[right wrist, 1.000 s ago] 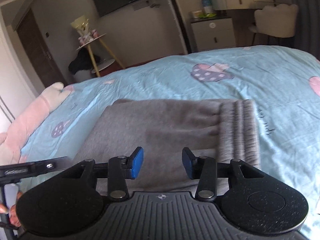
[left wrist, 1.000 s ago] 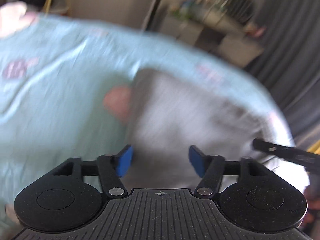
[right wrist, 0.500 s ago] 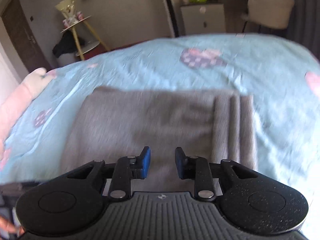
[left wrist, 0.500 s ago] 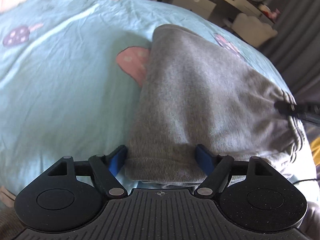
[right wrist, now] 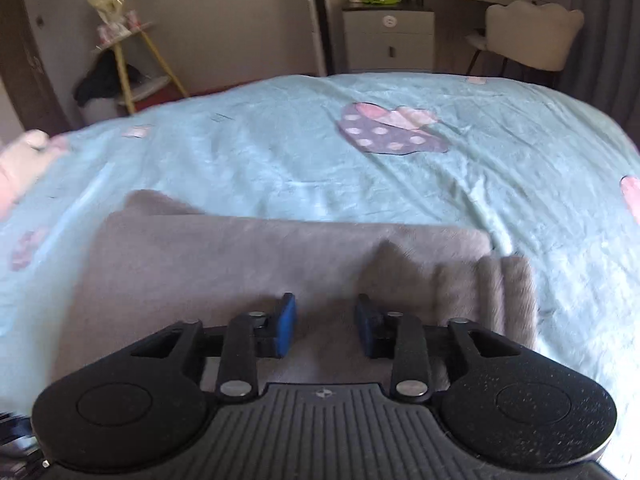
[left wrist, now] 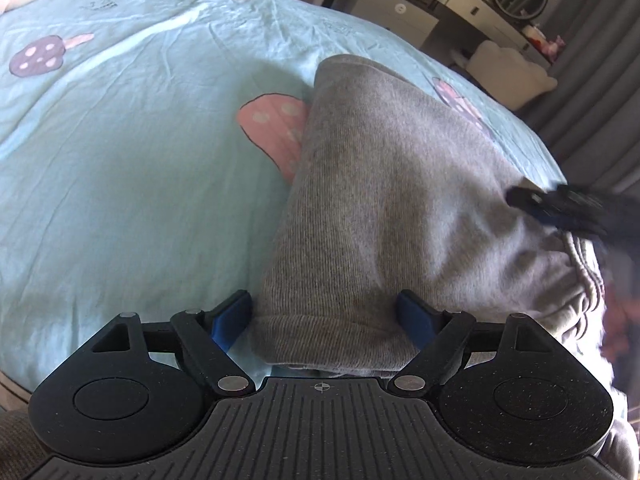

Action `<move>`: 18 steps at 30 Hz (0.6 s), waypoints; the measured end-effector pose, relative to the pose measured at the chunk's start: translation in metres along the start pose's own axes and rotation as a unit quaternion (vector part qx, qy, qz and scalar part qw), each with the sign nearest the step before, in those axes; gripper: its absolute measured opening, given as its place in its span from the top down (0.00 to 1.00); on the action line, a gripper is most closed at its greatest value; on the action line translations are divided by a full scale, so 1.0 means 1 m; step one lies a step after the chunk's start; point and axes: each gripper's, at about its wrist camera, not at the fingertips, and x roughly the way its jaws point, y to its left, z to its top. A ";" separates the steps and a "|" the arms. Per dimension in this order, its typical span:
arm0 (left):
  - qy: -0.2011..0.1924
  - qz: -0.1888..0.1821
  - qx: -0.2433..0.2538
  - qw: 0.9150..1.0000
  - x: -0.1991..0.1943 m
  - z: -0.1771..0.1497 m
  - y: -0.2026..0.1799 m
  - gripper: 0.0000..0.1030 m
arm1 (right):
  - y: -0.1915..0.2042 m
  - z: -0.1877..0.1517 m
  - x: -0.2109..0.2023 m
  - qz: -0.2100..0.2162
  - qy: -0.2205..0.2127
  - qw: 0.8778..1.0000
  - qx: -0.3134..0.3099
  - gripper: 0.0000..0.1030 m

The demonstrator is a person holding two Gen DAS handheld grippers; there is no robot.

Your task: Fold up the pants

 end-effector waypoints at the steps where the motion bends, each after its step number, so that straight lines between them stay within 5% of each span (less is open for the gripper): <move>1: -0.002 -0.001 -0.001 1.000 0.000 0.000 0.000 0.16 | 0.003 -0.009 -0.013 0.020 -0.007 1.000 0.007 0.61; 5: -0.010 0.008 0.012 1.000 -0.001 0.000 -0.005 0.17 | 0.006 -0.050 -0.049 0.089 -0.006 0.993 0.072 0.44; 10: -0.034 0.004 0.043 0.998 -0.026 -0.014 -0.020 0.18 | -0.015 -0.087 -0.061 0.106 -0.005 0.983 0.151 0.43; 15: -0.014 0.045 0.129 0.991 -0.025 -0.034 -0.049 0.14 | -0.045 -0.090 -0.070 0.120 -0.035 0.965 0.230 0.42; 18: 0.003 0.077 0.137 0.988 -0.011 -0.036 -0.055 0.14 | -0.044 -0.093 -0.071 0.119 -0.042 0.965 0.231 0.41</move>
